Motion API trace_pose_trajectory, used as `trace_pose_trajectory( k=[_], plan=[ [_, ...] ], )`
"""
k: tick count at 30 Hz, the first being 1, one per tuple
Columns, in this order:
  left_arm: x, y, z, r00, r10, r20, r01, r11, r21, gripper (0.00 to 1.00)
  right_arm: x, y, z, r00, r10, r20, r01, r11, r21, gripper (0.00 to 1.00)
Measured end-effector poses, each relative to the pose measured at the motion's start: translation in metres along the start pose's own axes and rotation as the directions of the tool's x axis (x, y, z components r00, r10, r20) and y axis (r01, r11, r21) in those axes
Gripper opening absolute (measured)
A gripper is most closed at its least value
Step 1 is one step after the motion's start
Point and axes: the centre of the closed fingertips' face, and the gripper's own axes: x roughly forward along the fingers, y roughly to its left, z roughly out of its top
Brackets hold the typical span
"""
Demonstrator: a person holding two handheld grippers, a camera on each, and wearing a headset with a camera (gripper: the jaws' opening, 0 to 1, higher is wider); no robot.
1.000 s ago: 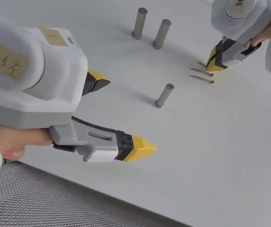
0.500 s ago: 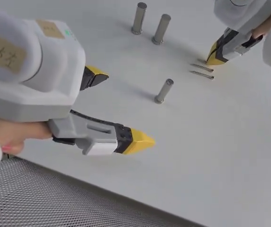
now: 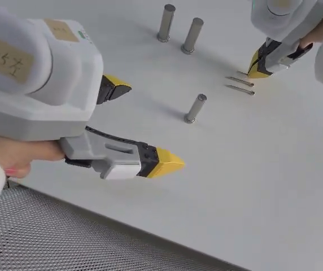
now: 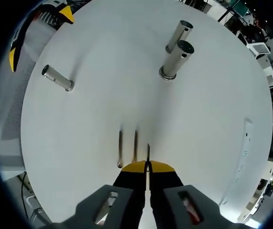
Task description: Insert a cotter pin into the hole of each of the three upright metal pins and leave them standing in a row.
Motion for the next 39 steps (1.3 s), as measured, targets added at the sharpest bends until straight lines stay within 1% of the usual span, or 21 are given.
trace_pose_trajectory(
  k=[6,7,8,10,12,15,16,17,21,24,26,28,30,31,32,33,34,35,36,37,39],
  plan=[
    [-0.002,-0.002,0.003,1.0,0.003,0.005,-0.003,1.0,0.007,0.8,-0.018,-0.011,-0.004,0.9977,-0.051,0.045,0.05,0.999,0.009,0.0],
    [-0.002,-0.002,0.004,1.0,0.003,0.004,-0.003,1.0,0.007,0.79,-0.025,-0.01,-0.002,0.9969,-0.059,0.052,0.059,0.998,0.011,0.0],
    [-0.002,-0.002,0.004,1.0,0.004,0.003,-0.004,1.0,0.007,0.79,-0.026,-0.01,-0.002,0.9967,-0.062,0.054,0.061,0.998,0.011,0.0],
    [-0.002,-0.003,0.004,1.0,0.005,0.001,-0.005,1.0,0.009,0.79,-0.035,-0.012,-0.002,0.9937,-0.092,0.063,0.093,0.996,-0.002,0.0],
    [-0.002,-0.003,0.004,1.0,0.005,0.0,-0.005,1.0,0.014,0.78,-0.046,-0.005,0.001,0.9904,-0.116,0.075,0.117,0.993,-0.006,0.0],
    [-0.002,-0.003,0.006,1.0,0.002,0.002,-0.002,1.0,0.008,0.76,-0.05,-0.006,0.003,0.9851,-0.134,0.108,0.133,0.991,0.016,0.0],
    [-0.002,-0.002,0.008,0.9999,0.012,0.009,-0.012,1.0,0.001,0.76,-0.052,-0.005,0.004,0.9831,-0.141,0.116,0.139,0.99,0.024,0.0],
    [-0.002,-0.001,0.011,0.9997,0.016,0.017,-0.016,1.0,-0.002,0.75,-0.061,0.003,0.008,0.9809,-0.15,0.123,0.148,0.989,0.025,0.0],
    [-0.003,-0.001,0.021,0.9992,0.008,0.04,-0.007,1.0,-0.007,0.7,-0.068,0.011,0.009,0.972,-0.185,0.145,0.183,0.983,0.024,0.0],
    [-0.001,0.0,0.026,0.998,0.01,0.062,-0.008,0.999,-0.033,0.69,-0.078,0.018,0.014,0.9603,-0.219,0.173,0.218,0.976,0.025,0.0],
    [0.001,0.0,0.028,0.9976,0.007,0.069,-0.004,0.999,-0.046,0.67,-0.085,0.027,0.019,0.9514,-0.244,0.188,0.244,0.97,0.023,0.0],
    [0.003,-0.001,0.03,0.9972,-0.001,0.075,0.006,0.998,-0.061,0.66,-0.089,0.031,0.021,0.9449,-0.259,0.199,0.261,0.965,0.021,0.0],
    [0.005,-0.002,0.031,0.9971,-0.007,0.076,0.013,0.997,-0.074,0.65,-0.094,0.035,0.026,0.9336,-0.281,0.222,0.283,0.959,0.026,0.0],
    [0.006,-0.003,0.032,0.9966,-0.01,0.082,0.017,0.997,-0.079,0.65,-0.096,0.038,0.029,0.923,-0.297,0.245,0.297,0.954,0.038,0.0],
    [0.006,-0.003,0.034,0.996,-0.013,0.088,0.021,0.996,-0.084,0.64,-0.099,0.038,0.034,0.9081,-0.32,0.27,0.325,0.945,0.03,0.0],
    [0.007,-0.004,0.034,0.9956,-0.017,0.092,0.025,0.996,-0.091,0.63,-0.099,0.043,0.035,0.9055,-0.326,0.272,0.336,0.942,0.01,0.0],
    [0.007,-0.005,0.036,0.9949,-0.021,0.098,0.031,0.994,-0.102,0.63,-0.1,0.045,0.035,0.9017,-0.339,0.269,0.349,0.937,0.009,0.0],
    [0.008,-0.005,0.036,0.9945,-0.025,0.102,0.036,0.994,-0.107,0.63,-0.102,0.05,0.037,0.8951,-0.353,0.272,0.367,0.93,-0.001,0.0],
    [0.008,-0.005,0.037,0.9941,-0.027,0.105,0.038,0.993,-0.108,0.62,-0.103,0.051,0.038,0.8935,-0.356,0.274,0.371,0.929,-0.002,0.0],
    [0.009,-0.005,0.038,0.9939,-0.029,0.107,0.041,0.993,-0.11,0.61,-0.106,0.055,0.04,0.8861,-0.366,0.284,0.382,0.924,-0.002,0.0],
    [0.01,-0.005,0.039,0.9937,-0.033,0.107,0.046,0.992,-0.118,0.56,-0.11,0.061,0.044,0.8759,-0.379,0.298,0.398,0.917,-0.003,0.0]
  ],
)
